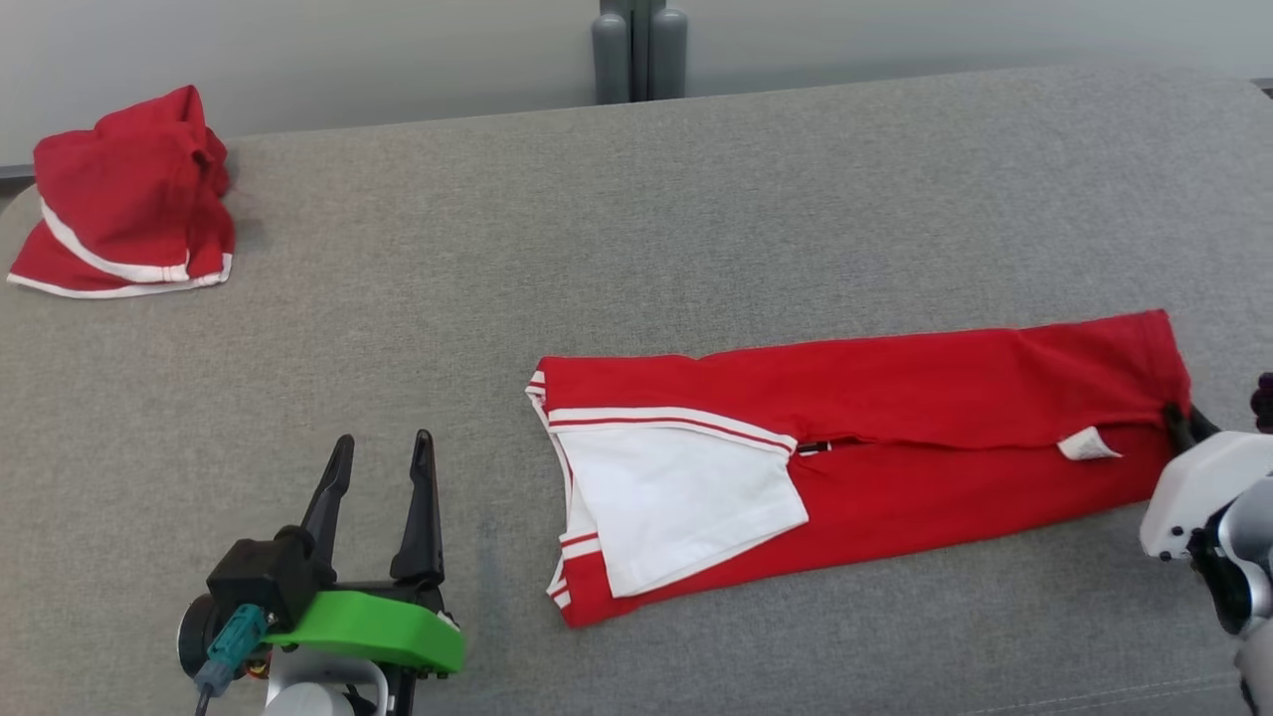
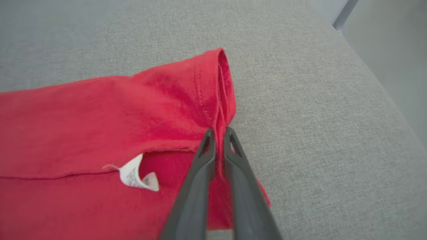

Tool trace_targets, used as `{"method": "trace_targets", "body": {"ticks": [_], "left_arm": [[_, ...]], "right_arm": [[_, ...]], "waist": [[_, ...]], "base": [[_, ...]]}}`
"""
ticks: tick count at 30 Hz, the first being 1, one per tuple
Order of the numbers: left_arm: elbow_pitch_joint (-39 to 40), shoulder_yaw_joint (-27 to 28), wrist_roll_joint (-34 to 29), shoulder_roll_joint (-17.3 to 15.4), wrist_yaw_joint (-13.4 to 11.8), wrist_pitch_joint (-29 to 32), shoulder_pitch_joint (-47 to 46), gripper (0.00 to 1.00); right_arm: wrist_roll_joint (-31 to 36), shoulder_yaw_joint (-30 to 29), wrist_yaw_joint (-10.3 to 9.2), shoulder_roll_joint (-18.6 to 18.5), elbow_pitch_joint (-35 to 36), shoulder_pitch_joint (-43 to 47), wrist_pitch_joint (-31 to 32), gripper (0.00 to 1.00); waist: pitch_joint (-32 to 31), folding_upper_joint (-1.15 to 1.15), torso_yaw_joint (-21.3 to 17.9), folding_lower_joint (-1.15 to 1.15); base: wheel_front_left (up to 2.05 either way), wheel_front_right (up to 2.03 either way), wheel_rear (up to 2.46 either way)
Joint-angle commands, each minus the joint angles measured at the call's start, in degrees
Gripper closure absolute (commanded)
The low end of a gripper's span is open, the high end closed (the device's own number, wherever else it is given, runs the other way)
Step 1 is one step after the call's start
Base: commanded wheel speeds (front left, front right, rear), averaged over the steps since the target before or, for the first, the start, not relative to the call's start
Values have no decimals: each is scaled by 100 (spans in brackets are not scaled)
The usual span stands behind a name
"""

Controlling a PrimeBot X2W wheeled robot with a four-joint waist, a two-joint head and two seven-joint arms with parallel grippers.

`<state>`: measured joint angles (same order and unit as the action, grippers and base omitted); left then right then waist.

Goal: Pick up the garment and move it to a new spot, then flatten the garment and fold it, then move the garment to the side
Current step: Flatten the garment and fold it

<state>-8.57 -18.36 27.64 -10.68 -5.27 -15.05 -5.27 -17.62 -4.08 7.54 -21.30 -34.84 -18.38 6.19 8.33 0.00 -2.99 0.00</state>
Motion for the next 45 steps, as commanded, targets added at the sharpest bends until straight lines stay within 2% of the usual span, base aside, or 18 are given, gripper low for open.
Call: {"method": "trace_targets", "body": {"ticks": [1,9,15,19,24,31,40,41,42,45], "left_arm": [[-13,31,-53,-6,18,-16,-31,0],[-63,33,-75,65,101,-16,-115,0],[-51,123,-69,91,110,-16,-108,0],[-39,201,-68,126,127,-16,-90,0],[-11,267,-103,200,182,-10,-102,0],[-63,312,-185,356,286,-10,-173,0],[-131,443,-274,487,386,-10,-168,0],[-143,457,-291,501,395,-10,-169,0],[-178,461,-318,514,432,-10,-175,0],[-233,441,-356,534,475,-10,-191,0]], "right_arm": [[-78,89,-11,68,137,-16,-2,100],[-582,967,-10,463,1394,199,261,100],[-810,1784,-10,740,2374,343,502,100],[-988,2295,-9,998,2657,293,594,100],[-1102,2782,-9,1263,2561,116,620,100],[-1193,3298,-9,1388,2039,-119,577,100],[-1405,3747,-9,1444,1454,-351,542,100],[-1423,3801,-9,1451,1375,-393,487,79],[-1531,3949,-9,1502,1349,-449,361,0],[-1688,4096,-9,1502,1325,-464,160,0]], "waist": [[-3,0,-113,0],[-47,0,-178,0],[-101,0,49,0],[-102,0,258,0],[-52,0,515,0],[30,0,842,0],[82,0,955,0],[84,0,952,0],[79,0,940,0],[50,0,908,0]], "base": [[0,0,0],[0,0,0],[0,0,0],[0,0,0],[0,0,0],[0,0,0],[0,0,0],[0,0,0],[0,0,0],[0,0,0]]}}
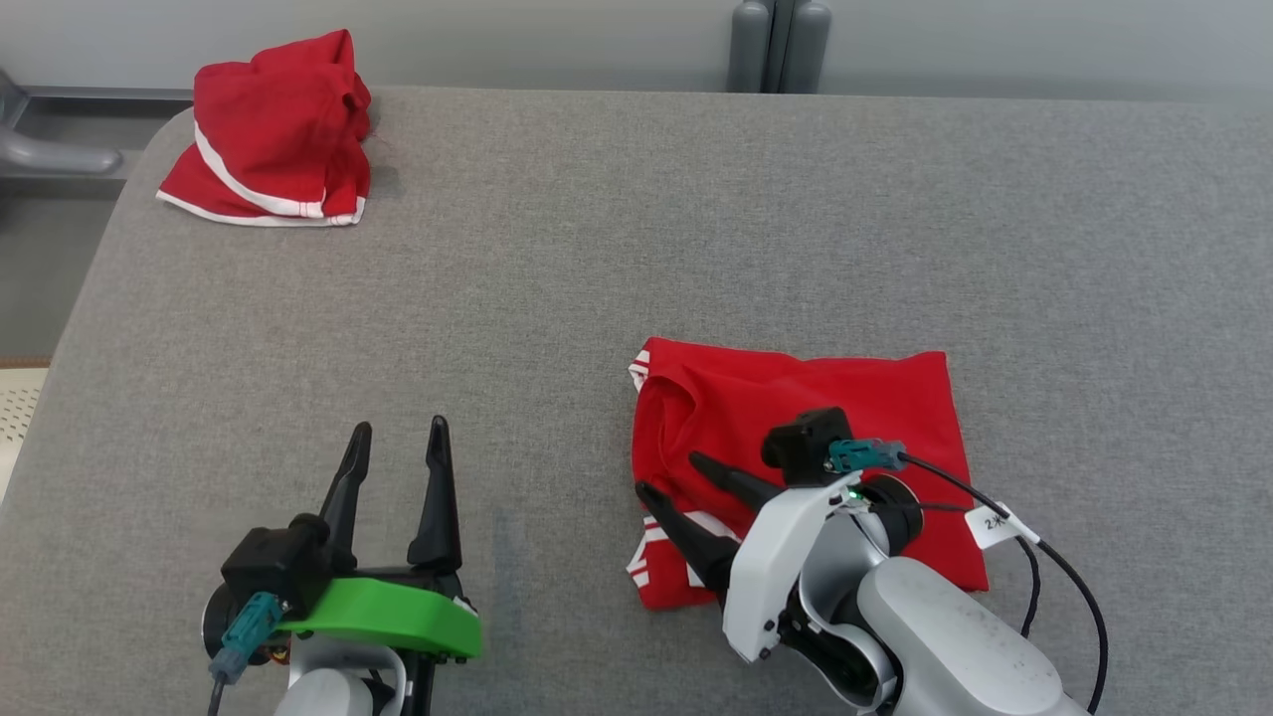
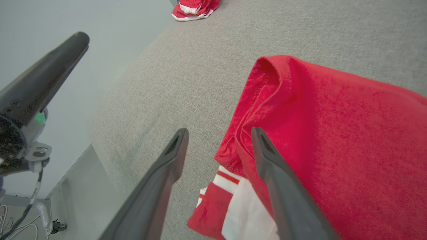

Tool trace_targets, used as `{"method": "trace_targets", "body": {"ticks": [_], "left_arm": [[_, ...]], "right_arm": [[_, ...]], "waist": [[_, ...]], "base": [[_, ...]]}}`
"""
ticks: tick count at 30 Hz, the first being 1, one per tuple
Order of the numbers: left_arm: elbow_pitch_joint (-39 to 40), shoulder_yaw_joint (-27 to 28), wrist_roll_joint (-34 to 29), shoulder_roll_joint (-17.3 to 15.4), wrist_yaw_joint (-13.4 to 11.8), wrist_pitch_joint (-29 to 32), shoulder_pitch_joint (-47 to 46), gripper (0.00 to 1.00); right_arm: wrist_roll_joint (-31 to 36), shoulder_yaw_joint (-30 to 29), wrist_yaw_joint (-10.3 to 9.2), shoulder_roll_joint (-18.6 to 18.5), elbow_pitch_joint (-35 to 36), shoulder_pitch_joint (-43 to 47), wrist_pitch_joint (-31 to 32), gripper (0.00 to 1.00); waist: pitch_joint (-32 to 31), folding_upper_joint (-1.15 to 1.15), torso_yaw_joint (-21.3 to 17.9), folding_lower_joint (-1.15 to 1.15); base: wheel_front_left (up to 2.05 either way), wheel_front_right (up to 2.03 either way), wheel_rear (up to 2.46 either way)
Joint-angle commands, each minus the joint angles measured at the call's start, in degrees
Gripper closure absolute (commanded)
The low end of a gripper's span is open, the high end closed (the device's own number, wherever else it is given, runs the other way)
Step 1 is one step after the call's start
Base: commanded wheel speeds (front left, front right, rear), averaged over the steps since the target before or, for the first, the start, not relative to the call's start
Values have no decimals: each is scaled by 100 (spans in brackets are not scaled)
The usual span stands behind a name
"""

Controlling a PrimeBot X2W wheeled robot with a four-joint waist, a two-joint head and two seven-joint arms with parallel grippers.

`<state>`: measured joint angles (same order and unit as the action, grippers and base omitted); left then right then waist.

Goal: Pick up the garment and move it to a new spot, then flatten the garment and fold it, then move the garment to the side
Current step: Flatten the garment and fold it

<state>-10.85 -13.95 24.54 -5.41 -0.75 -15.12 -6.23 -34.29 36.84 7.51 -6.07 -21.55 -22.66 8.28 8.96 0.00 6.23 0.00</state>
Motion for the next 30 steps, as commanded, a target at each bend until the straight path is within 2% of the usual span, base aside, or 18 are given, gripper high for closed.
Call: {"method": "trace_targets", "body": {"ticks": [1,6,12,22,30], "left_arm": [[-21,-10,-56,21,30,-2,-99,0],[-90,-58,-123,63,80,-2,-115,0],[-158,-122,-192,104,128,-2,-137,0],[-198,-142,-247,159,136,-2,-26,0],[-340,0,-249,202,180,-2,221,0]], "right_arm": [[-60,28,-5,-27,-5,-44,-142,0],[14,-192,-5,-126,112,-53,-812,0],[671,-1014,-5,-303,182,130,-1564,0],[1921,-2448,-5,-204,573,729,-2006,0],[2317,-3139,-5,77,846,1452,-2101,0]], "waist": [[-30,0,-31,0],[-104,0,-106,0],[-176,0,-203,0],[-328,0,-348,0],[-623,0,-411,0]], "base": [[0,0,0],[0,0,0],[0,0,0],[0,0,0],[0,0,0]]}}
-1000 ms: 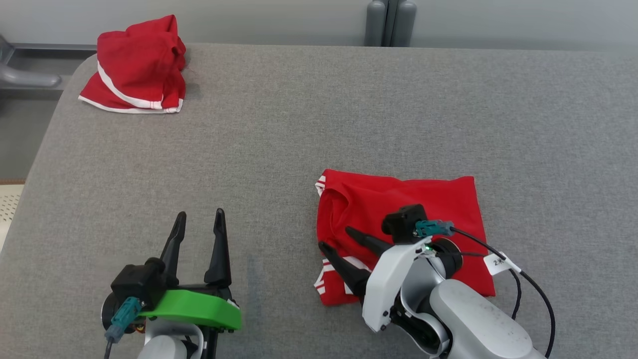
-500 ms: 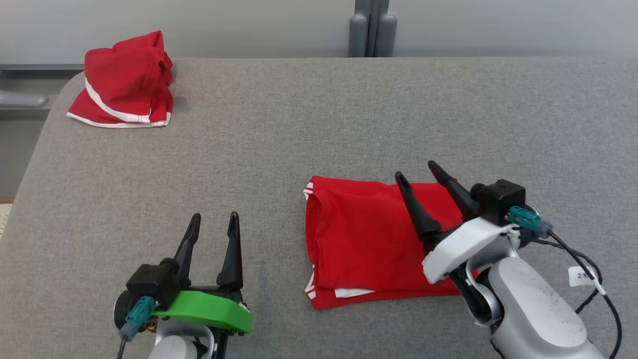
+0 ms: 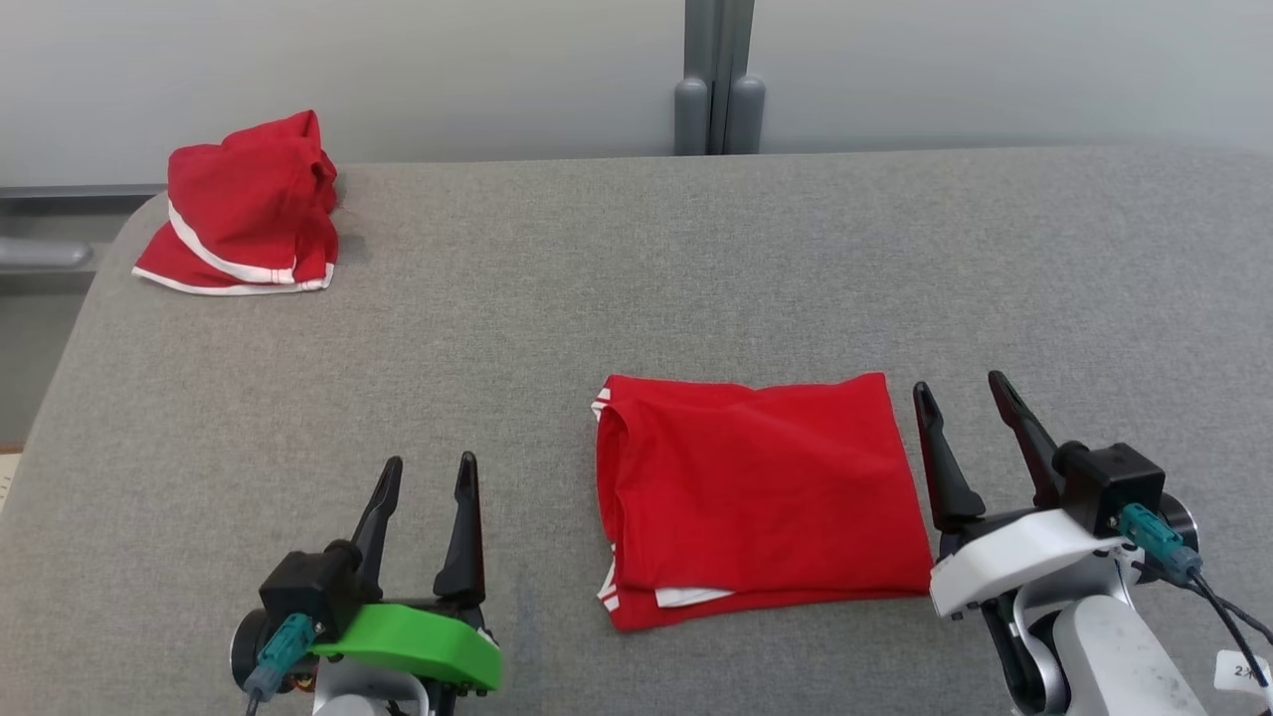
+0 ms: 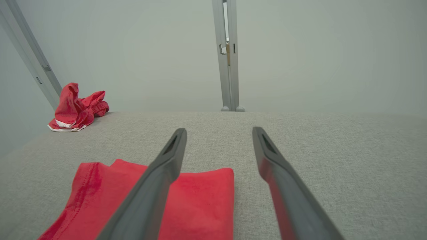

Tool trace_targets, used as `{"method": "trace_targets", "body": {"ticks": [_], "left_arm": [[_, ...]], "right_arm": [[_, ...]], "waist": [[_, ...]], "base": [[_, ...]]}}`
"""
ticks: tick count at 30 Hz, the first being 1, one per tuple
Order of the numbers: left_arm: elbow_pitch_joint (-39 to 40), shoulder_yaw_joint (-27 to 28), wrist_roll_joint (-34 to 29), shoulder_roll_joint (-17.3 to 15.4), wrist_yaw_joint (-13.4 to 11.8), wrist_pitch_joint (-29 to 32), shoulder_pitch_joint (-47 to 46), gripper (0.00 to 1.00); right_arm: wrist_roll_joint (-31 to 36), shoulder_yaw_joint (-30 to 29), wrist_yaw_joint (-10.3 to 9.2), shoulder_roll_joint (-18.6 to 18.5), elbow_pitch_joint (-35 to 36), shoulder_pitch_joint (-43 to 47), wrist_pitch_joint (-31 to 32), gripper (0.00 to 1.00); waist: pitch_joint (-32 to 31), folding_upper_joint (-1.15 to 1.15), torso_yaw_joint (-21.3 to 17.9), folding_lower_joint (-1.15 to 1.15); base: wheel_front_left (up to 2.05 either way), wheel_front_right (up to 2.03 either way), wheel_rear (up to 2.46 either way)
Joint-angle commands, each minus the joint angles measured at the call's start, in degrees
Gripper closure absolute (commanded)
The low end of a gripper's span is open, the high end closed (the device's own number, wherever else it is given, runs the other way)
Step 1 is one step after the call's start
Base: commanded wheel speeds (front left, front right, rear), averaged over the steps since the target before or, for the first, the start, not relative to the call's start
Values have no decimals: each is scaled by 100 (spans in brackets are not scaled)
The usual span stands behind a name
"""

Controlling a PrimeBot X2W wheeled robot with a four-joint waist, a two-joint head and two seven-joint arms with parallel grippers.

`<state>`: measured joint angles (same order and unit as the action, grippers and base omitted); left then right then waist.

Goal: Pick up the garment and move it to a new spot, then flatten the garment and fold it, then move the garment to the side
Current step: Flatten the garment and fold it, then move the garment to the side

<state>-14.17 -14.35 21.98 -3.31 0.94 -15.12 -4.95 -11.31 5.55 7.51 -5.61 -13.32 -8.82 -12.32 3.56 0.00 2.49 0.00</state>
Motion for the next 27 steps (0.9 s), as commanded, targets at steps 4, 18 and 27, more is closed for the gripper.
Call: {"method": "trace_targets", "body": {"ticks": [4,18,27], "left_arm": [[-10,128,-32,11,19,-2,247,0],[0,275,-223,34,36,-2,349,0],[-94,265,-231,38,39,-2,264,0]], "right_arm": [[146,-179,-5,94,100,333,-70,0],[273,-367,-5,259,141,586,-136,0],[154,-363,-5,267,85,529,-60,0]], "waist": [[-200,0,-80,0],[-290,0,-125,0],[-263,0,-115,0]], "base": [[0,0,0],[0,0,0],[0,0,0]]}}
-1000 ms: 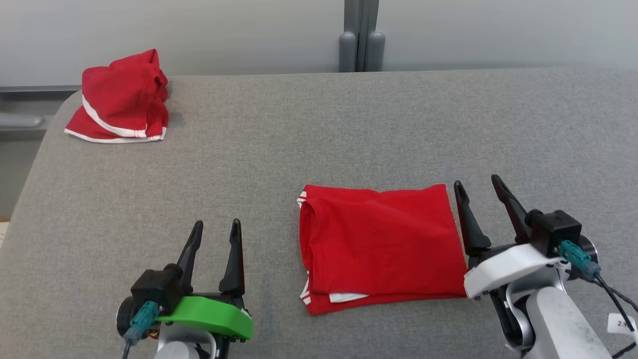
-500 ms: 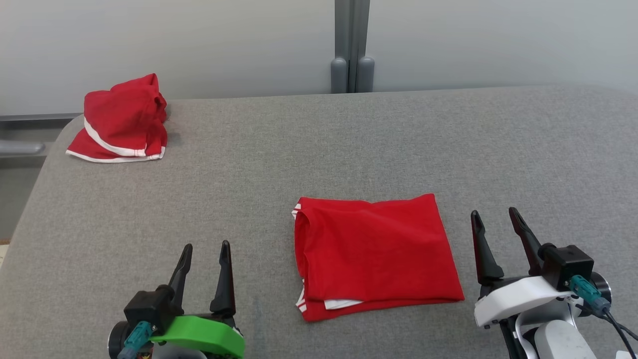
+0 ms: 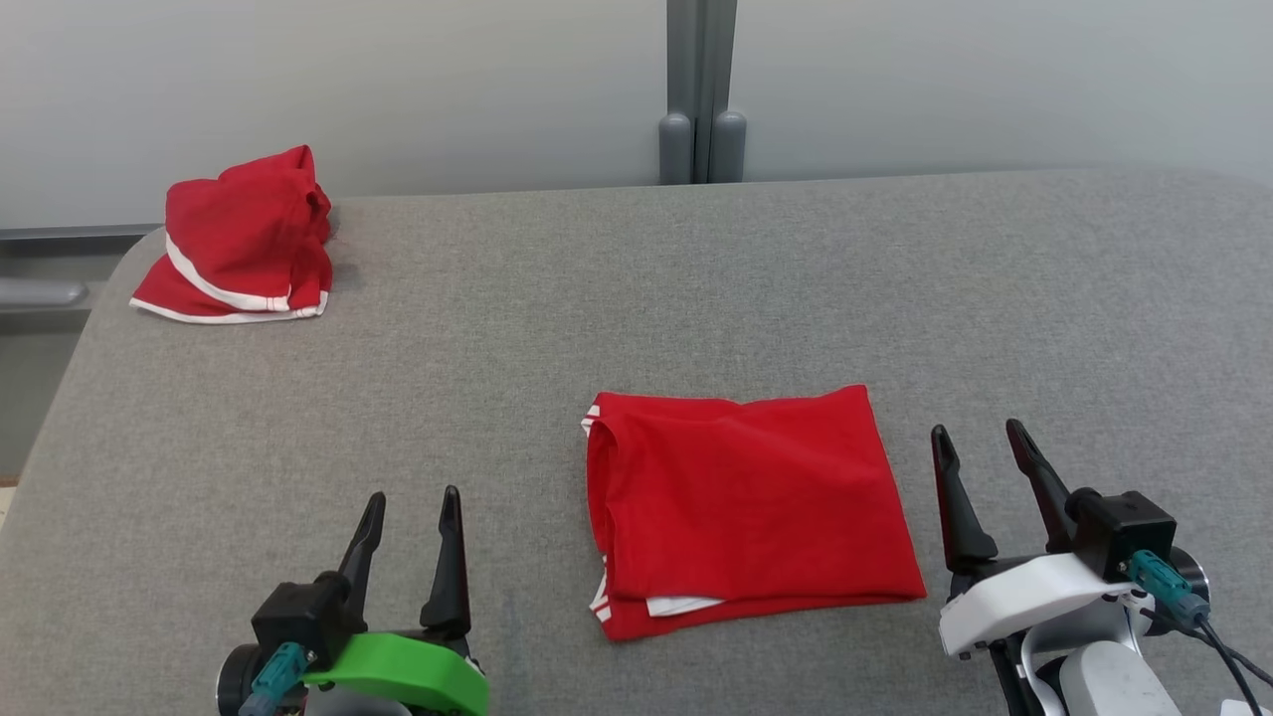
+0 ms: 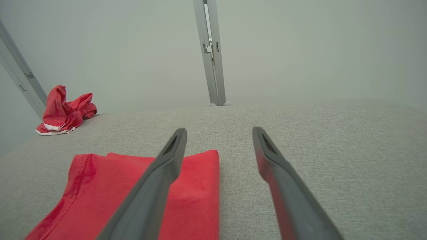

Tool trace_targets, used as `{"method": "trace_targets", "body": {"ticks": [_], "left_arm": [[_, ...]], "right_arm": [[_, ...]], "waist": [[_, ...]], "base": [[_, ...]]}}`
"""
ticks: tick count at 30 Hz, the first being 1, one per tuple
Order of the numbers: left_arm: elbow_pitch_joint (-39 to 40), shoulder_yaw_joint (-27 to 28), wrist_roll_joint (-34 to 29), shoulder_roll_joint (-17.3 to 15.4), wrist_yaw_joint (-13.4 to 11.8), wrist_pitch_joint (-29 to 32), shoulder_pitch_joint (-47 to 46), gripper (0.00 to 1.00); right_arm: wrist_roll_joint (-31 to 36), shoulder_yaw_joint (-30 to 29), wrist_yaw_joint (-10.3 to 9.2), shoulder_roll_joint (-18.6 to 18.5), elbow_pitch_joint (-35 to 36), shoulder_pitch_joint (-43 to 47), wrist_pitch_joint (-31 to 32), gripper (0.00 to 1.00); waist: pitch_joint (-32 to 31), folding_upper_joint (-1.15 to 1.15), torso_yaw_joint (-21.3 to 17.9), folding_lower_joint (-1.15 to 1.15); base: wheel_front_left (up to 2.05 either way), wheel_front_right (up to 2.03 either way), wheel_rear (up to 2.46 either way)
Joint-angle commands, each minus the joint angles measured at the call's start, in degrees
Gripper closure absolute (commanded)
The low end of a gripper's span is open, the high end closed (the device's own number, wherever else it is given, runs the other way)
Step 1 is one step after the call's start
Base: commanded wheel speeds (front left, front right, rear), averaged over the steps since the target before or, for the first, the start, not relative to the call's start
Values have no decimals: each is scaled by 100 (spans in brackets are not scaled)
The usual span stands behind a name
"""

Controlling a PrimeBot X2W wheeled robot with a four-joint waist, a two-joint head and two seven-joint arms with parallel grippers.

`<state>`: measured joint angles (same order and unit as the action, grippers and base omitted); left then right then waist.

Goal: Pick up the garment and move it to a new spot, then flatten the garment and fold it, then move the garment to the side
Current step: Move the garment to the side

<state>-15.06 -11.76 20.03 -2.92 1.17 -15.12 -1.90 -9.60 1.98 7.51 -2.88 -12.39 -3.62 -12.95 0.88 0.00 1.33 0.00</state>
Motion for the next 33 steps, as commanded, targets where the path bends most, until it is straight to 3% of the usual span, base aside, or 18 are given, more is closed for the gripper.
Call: {"method": "trace_targets", "body": {"ticks": [1,11,20,33], "left_arm": [[-9,11,-37,-2,15,-2,-51,0],[107,48,-51,-1,25,-2,-178,0],[376,72,-30,-3,-44,-2,-293,0],[488,88,30,-2,-75,-2,-368,0]], "right_arm": [[-20,-12,-5,-6,-26,1,23,0],[164,-213,-5,-27,-200,-367,865,0],[-249,33,-5,-529,-480,-781,2077,0],[-832,603,-5,-964,-1395,-1046,2646,0]], "waist": [[10,0,1,0],[161,0,83,0],[489,0,486,0],[831,0,995,0]], "base": [[0,0,0],[0,0,0],[0,0,0],[0,0,0]]}}
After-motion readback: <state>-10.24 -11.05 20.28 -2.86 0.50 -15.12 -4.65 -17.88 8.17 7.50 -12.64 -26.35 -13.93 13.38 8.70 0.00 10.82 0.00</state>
